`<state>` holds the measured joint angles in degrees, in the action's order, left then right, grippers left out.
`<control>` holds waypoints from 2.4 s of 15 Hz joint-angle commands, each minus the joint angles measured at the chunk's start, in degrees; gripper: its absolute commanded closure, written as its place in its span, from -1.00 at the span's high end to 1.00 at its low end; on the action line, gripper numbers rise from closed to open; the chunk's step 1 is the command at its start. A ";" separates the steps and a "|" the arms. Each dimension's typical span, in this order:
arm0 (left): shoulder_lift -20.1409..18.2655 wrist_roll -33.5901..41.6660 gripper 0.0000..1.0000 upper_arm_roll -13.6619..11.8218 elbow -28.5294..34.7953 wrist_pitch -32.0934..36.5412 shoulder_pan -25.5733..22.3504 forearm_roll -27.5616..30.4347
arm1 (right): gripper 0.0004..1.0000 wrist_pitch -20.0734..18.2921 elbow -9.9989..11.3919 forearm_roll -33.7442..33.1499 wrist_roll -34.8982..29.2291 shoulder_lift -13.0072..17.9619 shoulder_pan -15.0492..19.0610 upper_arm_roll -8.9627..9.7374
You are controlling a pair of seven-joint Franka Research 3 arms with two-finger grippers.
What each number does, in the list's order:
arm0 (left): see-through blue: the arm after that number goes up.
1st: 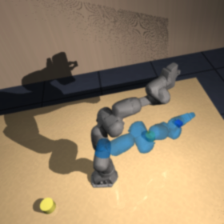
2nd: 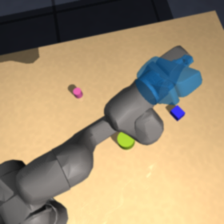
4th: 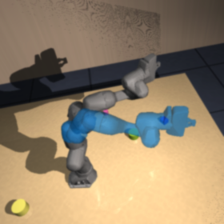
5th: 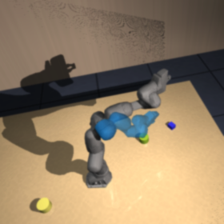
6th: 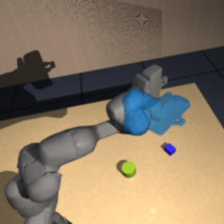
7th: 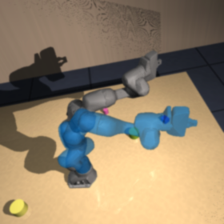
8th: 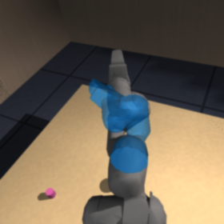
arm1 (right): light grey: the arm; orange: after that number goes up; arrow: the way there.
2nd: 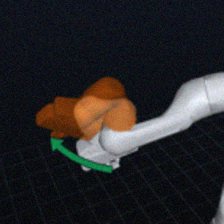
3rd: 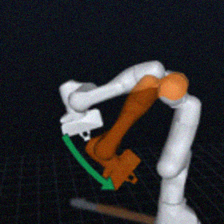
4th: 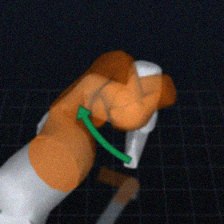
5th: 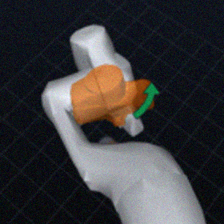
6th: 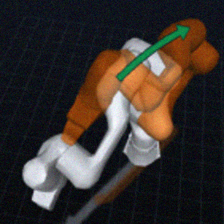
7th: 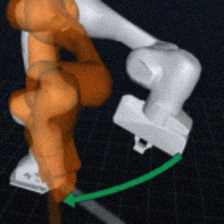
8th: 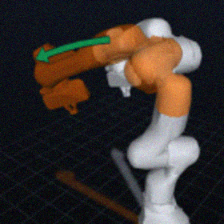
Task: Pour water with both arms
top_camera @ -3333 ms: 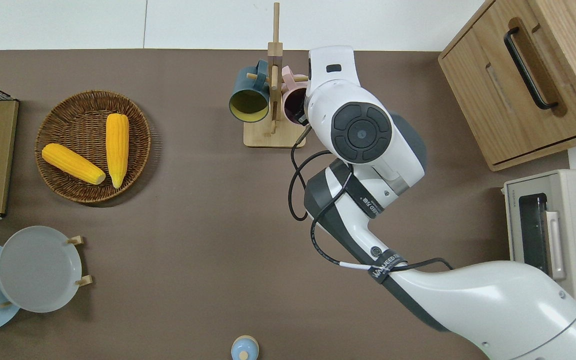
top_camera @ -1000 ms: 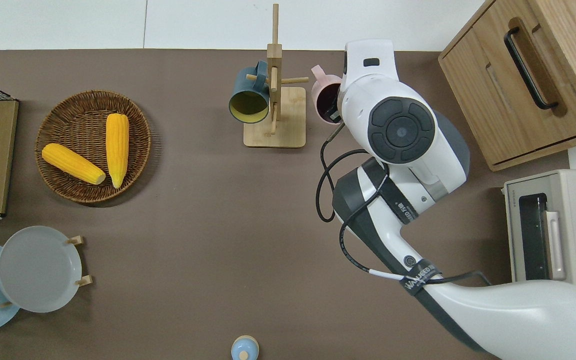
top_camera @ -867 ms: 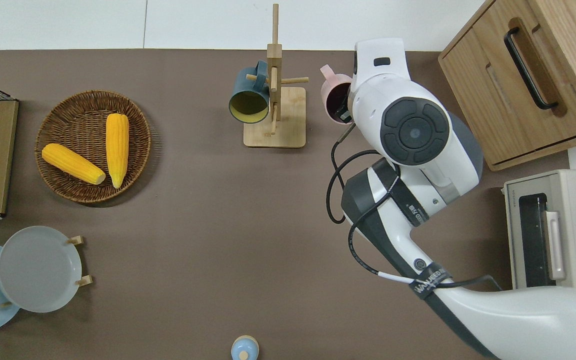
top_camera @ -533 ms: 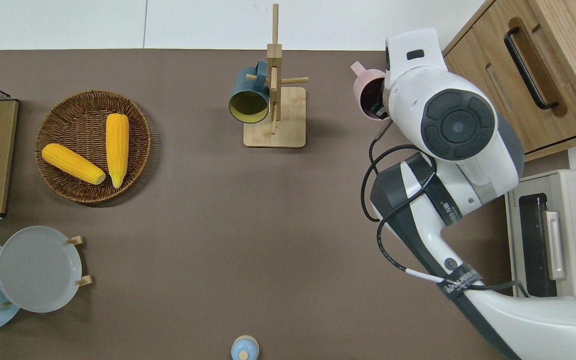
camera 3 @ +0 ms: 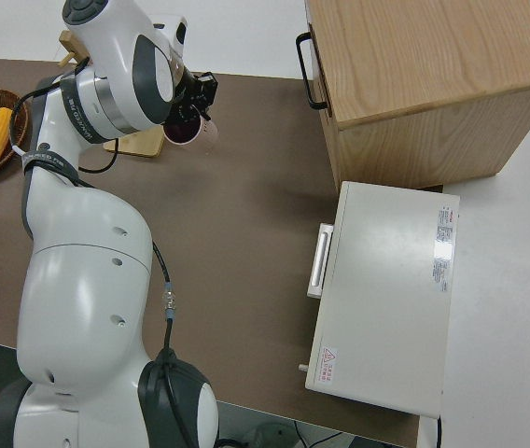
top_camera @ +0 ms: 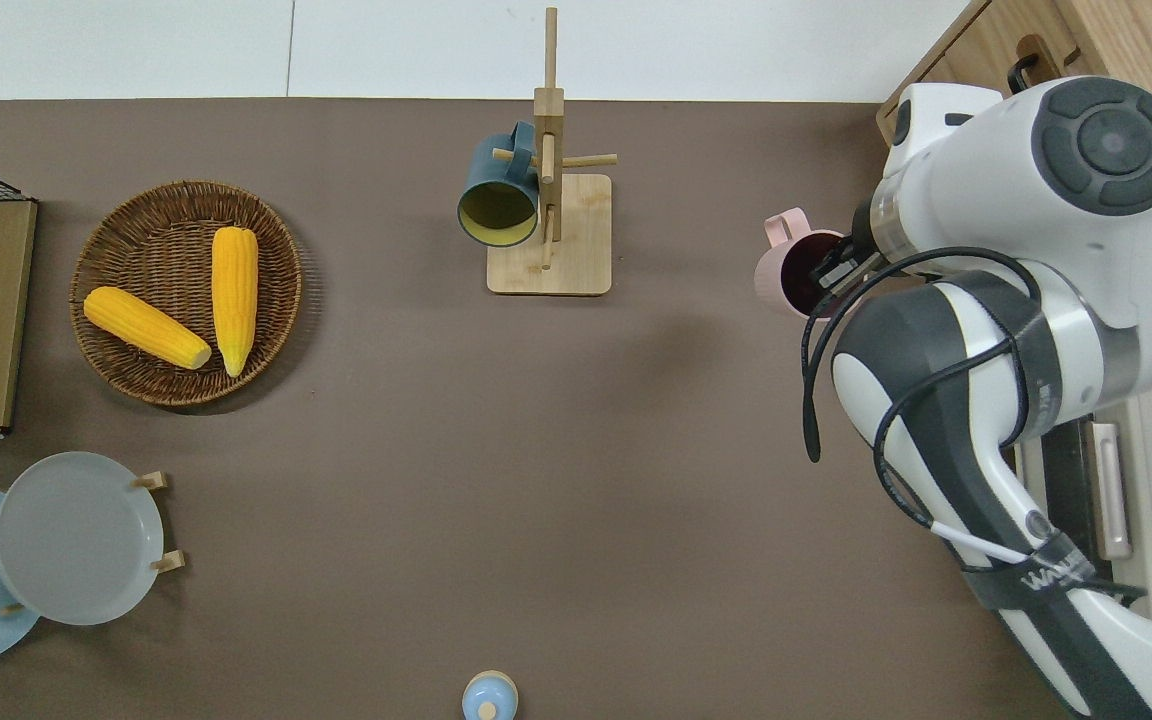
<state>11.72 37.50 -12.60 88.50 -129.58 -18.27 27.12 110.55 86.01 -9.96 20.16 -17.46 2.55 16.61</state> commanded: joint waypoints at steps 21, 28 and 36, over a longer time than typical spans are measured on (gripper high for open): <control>-17.08 -39.43 -1.00 9.95 17.85 5.21 14.31 -26.24 | -1.00 4.58 0.83 8.93 -76.04 -9.68 -13.00 22.41; -17.43 -42.78 -1.00 12.68 21.01 4.42 14.31 -28.71 | -1.00 12.40 -0.57 -1.62 -80.45 -20.14 -15.47 22.67; -17.43 -44.45 -0.98 13.83 21.54 4.42 14.31 -28.71 | -1.00 17.51 -1.37 -5.68 -81.69 -23.23 -16.44 21.88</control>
<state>-3.23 -5.29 1.44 107.97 -123.91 -4.59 0.18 126.73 85.91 -13.88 -59.83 -39.65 -13.38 38.61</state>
